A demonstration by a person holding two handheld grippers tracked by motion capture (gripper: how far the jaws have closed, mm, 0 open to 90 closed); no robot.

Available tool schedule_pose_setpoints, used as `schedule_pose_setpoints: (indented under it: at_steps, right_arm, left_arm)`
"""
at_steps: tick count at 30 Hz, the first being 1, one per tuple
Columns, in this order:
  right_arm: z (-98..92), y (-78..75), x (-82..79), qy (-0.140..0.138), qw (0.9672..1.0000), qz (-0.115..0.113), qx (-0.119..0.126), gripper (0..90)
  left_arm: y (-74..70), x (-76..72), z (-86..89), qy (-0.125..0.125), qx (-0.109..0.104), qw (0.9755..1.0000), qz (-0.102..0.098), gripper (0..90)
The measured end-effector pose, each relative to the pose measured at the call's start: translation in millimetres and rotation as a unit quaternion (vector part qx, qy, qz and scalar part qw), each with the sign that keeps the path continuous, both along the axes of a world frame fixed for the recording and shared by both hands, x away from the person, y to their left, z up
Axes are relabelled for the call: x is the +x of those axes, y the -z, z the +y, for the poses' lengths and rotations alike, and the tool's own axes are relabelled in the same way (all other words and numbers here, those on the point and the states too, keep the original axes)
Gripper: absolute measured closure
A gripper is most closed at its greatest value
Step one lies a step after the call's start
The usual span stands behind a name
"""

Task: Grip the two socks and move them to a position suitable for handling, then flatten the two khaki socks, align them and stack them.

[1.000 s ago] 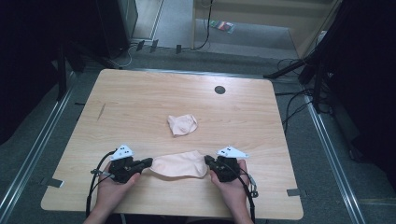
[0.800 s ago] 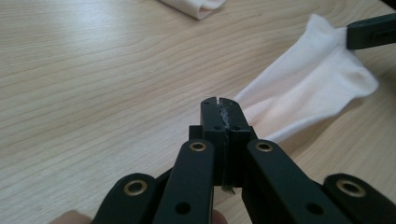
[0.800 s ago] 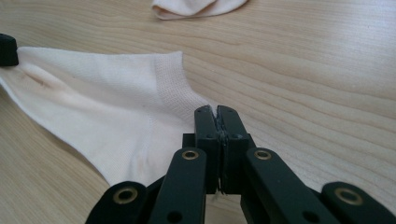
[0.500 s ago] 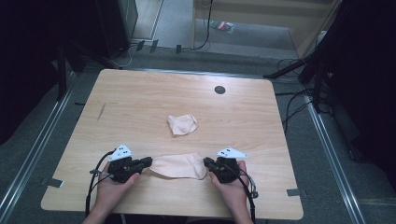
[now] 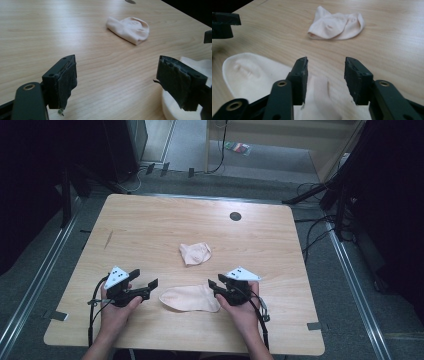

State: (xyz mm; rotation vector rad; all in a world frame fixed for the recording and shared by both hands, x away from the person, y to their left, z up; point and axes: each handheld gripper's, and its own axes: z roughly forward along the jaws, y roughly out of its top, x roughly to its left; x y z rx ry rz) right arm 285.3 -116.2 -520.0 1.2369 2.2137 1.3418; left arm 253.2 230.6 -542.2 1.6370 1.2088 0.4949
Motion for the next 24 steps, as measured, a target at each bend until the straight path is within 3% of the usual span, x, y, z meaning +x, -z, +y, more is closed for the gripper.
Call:
schedule_pose_setpoints:
  at_steps: [3, 10, 11, 13, 17, 24]
  right_arm:
    - [10.2, -3.7, 18.4, 0.005, 0.9999, -0.002, -0.010, 64.2]
    - [20.5, -7.0, 48.8, 0.021, 0.9995, -0.002, -0.022, 68.8]
    - [24.8, -7.3, 58.8, 0.017, 0.9996, 0.005, -0.023, 69.9]
    - [28.1, -7.1, 63.3, 0.012, 0.9996, 0.006, -0.024, 70.1]
    - [41.9, -6.2, 79.5, -0.016, 0.9992, -0.005, -0.037, 69.3]
    - [59.2, 1.1, 106.8, -0.005, 0.9982, 0.022, -0.055, 66.3]
  left_arm:
    - [2.8, 0.7, 1.1, -0.011, -0.001, 0.9999, 0.001, 17.0]
    - [6.6, 2.2, -1.1, -0.017, 0.000, 0.9998, 0.007, 17.4]
    - [6.9, 2.1, -1.2, -0.020, 0.000, 0.9998, 0.006, 17.4]
    - [7.1, 1.9, -1.3, -0.019, -0.001, 0.9998, 0.005, 17.5]
    - [7.3, 2.1, -1.1, -0.019, -0.002, 0.9998, 0.006, 17.6]
    - [7.5, 2.2, -0.5, -0.019, -0.007, 0.9998, 0.008, 18.9]
